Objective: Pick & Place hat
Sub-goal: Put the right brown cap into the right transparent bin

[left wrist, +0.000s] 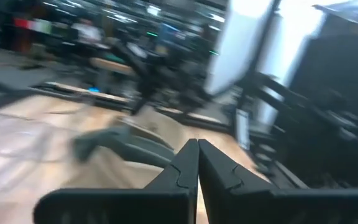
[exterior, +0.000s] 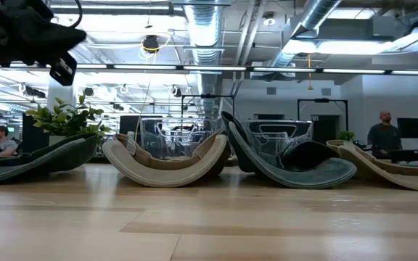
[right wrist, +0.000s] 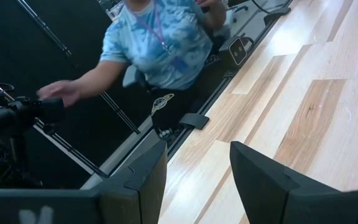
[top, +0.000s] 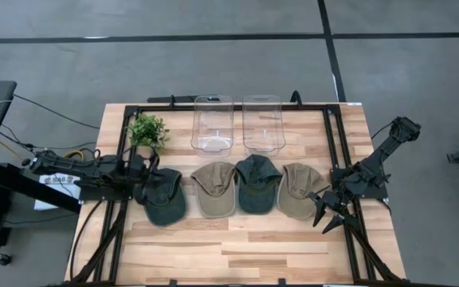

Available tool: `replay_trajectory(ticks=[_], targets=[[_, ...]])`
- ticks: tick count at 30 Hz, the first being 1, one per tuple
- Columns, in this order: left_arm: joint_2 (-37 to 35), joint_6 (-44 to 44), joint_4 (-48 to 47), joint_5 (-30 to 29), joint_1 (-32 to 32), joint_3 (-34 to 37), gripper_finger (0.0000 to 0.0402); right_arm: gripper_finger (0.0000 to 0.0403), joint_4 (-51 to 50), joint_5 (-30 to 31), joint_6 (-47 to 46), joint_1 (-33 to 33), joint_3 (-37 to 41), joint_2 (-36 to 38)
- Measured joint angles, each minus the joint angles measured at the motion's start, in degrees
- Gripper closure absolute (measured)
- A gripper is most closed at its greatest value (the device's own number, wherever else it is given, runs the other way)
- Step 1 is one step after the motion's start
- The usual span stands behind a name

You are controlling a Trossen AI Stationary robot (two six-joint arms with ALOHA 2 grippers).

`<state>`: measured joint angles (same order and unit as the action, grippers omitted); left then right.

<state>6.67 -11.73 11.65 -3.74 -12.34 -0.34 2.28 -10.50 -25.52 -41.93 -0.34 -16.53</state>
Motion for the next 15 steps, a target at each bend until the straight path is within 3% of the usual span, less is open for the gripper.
replay_trajectory(ticks=[9,15], targets=[[5.0,0.9,0.1,21.3,0.0,0.0,0.0394,0.0236,0.0,0.0,0.0,0.0,0.0,0.0],[12.4,2.1,4.7,22.3,-2.1,0.0,0.0394,0.0236,0.0,0.0,0.4,0.0,0.0,0.0]])
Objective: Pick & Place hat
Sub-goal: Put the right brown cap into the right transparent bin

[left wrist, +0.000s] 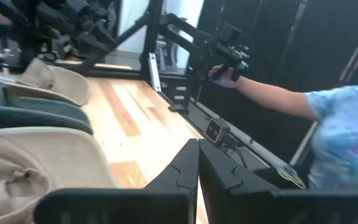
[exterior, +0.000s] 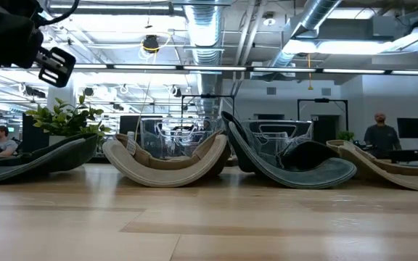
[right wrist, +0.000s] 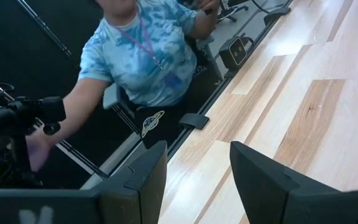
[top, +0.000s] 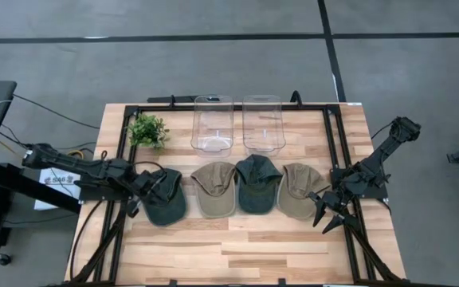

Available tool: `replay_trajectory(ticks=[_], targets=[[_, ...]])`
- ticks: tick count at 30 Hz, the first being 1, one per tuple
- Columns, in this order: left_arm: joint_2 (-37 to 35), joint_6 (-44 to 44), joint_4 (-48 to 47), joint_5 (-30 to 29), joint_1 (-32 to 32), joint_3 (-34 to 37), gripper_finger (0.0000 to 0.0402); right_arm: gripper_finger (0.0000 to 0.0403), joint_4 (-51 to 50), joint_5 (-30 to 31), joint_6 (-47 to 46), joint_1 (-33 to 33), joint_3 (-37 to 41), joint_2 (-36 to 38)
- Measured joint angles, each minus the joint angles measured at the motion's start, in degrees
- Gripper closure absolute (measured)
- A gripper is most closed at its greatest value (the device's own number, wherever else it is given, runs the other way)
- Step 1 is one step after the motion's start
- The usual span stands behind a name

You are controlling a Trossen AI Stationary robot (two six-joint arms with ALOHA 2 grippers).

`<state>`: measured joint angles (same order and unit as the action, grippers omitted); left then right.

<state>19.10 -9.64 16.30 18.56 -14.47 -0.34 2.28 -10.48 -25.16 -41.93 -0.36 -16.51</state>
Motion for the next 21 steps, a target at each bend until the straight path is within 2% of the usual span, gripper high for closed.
replay_trajectory(ticks=[2,5,8,12,16,21], targets=[[3.5,0.5,4.1,-0.2,-1.2,0.0,0.0394,0.0236,0.4,0.9,6.0,0.0,0.0,0.0],[9.2,3.0,12.7,-0.8,-2.9,0.0,0.0394,0.0236,8.2,7.1,16.3,0.0,0.0,0.0],[14.5,9.3,22.0,-0.8,-3.6,0.0,0.0394,0.0236,19.6,12.3,19.0,0.0,0.0,0.0],[20.4,14.3,30.9,-1.5,-2.8,0.0,0.0394,0.0236,31.0,13.9,20.1,0.0,0.0,0.1],[24.1,10.4,33.6,-5.0,-1.9,0.0,0.0394,0.0236,35.1,13.7,23.6,0.0,-1.0,0.0],[29.2,-0.7,33.5,-14.4,-2.0,0.0,0.0394,0.0236,37.4,13.7,28.9,0.0,-1.9,0.1]])
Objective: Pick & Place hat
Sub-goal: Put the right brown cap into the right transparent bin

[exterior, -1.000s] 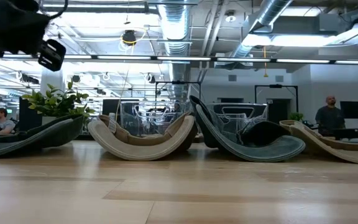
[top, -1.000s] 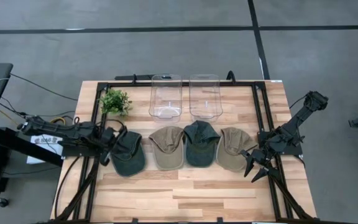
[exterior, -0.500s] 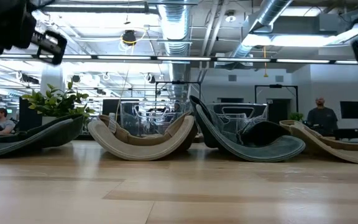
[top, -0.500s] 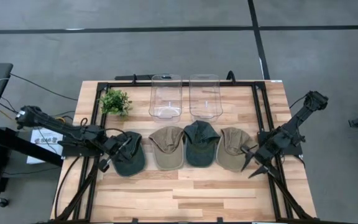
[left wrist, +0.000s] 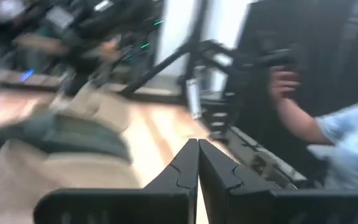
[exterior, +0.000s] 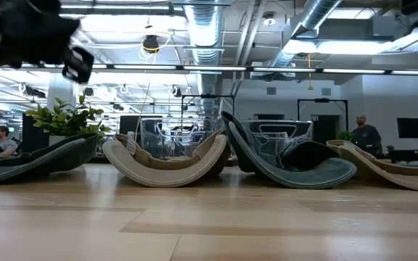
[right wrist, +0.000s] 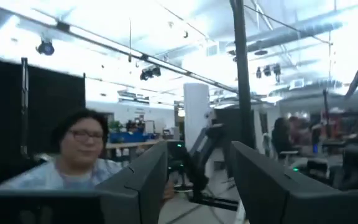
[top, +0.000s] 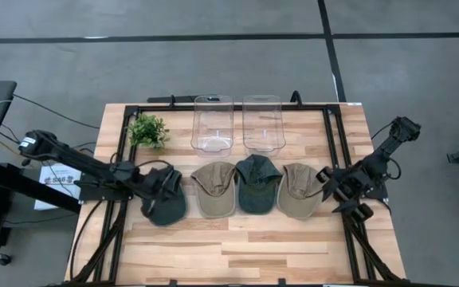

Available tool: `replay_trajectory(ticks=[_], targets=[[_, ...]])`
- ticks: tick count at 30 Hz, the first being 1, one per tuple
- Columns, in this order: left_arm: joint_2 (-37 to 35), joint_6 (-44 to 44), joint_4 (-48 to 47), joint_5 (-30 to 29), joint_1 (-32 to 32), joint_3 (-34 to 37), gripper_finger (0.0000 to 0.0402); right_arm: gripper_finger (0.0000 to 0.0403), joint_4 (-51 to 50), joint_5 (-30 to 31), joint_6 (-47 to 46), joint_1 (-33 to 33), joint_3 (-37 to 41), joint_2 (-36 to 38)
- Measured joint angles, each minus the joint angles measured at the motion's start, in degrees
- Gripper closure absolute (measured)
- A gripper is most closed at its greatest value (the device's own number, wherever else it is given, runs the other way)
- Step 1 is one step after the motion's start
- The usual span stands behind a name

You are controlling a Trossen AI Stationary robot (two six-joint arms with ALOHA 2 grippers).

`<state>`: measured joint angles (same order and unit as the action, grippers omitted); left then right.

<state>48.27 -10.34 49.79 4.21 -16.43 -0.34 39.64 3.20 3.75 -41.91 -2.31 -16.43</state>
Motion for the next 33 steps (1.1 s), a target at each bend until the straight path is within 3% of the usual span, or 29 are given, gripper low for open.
replay_trajectory(ticks=[4,8,20,33], targets=[[4.7,-3.0,0.0,-7.5,0.0,-1.6,0.0394,0.0236,0.4,0.1,8.7,0.0,-0.1,0.0],[11.0,-5.0,0.0,-9.0,-0.8,-4.8,0.0394,0.0236,0.7,0.2,14.2,0.0,-0.2,0.0],[29.3,-8.2,0.0,-15.8,-1.9,-15.8,0.0394,0.0236,-0.2,-0.2,8.1,-0.2,-0.3,0.0],[32.1,-8.0,0.0,-15.8,-1.7,-20.3,0.0394,0.0236,0.8,-0.3,3.6,-0.1,-0.4,-0.7]])
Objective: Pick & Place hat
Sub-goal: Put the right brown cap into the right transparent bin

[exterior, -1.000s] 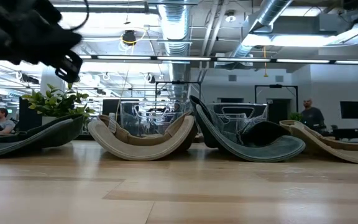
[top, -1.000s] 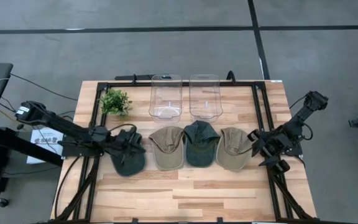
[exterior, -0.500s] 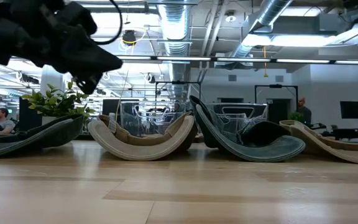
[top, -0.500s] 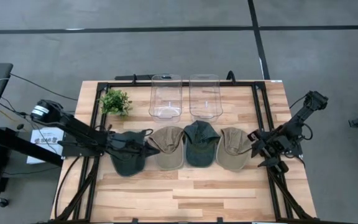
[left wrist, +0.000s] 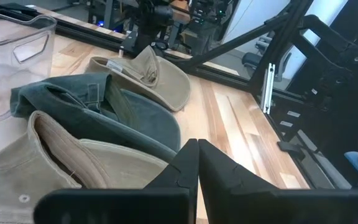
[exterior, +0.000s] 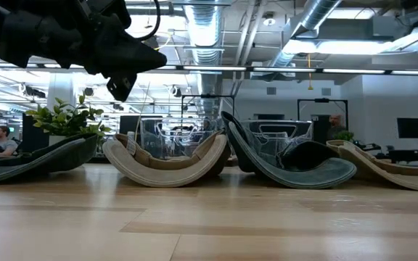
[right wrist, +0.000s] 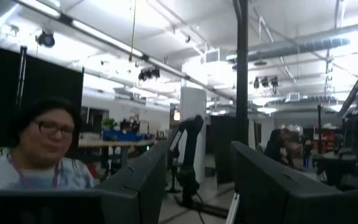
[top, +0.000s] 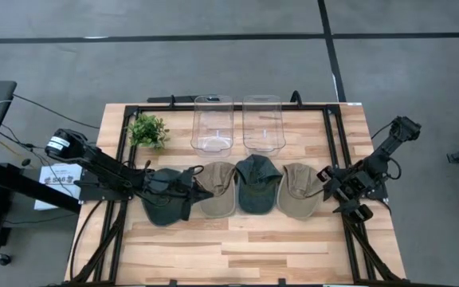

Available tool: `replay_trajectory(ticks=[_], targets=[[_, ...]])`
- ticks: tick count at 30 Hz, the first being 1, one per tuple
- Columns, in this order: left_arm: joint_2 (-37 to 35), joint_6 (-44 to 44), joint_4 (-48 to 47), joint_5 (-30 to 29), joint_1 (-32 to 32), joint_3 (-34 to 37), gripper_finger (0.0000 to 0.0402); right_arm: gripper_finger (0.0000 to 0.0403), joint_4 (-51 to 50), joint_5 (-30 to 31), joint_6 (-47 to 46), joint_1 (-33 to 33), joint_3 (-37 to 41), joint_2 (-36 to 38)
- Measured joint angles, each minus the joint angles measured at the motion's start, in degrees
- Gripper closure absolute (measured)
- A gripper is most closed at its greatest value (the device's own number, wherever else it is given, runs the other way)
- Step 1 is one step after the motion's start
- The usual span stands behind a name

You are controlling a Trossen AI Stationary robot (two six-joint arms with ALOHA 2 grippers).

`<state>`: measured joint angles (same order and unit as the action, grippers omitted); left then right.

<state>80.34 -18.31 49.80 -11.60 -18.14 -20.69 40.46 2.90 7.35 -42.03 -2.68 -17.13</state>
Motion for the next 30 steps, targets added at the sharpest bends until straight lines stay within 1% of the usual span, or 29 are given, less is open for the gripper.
replay_trajectory(ticks=[6,10,12,14,18,22,26,30], targets=[[0.0,0.4,0.0,0.0,0.3,0.0,0.0394,0.0236,-0.1,-0.1,0.1,0.1,0.1,-1.6],[0.0,0.5,0.1,0.0,0.3,0.0,0.0394,0.0236,-0.1,0.5,-1.0,0.2,0.8,-4.4],[0.0,0.5,0.2,0.0,0.3,0.0,0.0394,0.0237,-0.2,2.9,-2.0,0.5,0.9,-6.5],[0.0,0.5,0.2,0.0,0.3,0.0,0.0394,0.0240,-1.8,7.0,-4.4,1.0,1.0,-8.9],[0.0,0.4,0.3,0.0,0.3,0.0,0.0394,0.0251,-11.8,12.8,-11.3,2.5,-0.7,-12.5],[0.0,0.4,0.4,0.0,0.3,0.0,0.0394,0.0266,-23.9,13.7,-19.0,3.4,-3.9,-13.7],[0.0,0.4,0.4,0.0,0.3,0.0,0.0394,0.0281,-33.4,12.4,-26.4,3.4,-7.0,-13.6],[0.0,0.3,0.5,0.0,0.3,0.0,0.0394,0.0287,-40.2,6.1,-34.4,3.4,-9.4,-13.5]])
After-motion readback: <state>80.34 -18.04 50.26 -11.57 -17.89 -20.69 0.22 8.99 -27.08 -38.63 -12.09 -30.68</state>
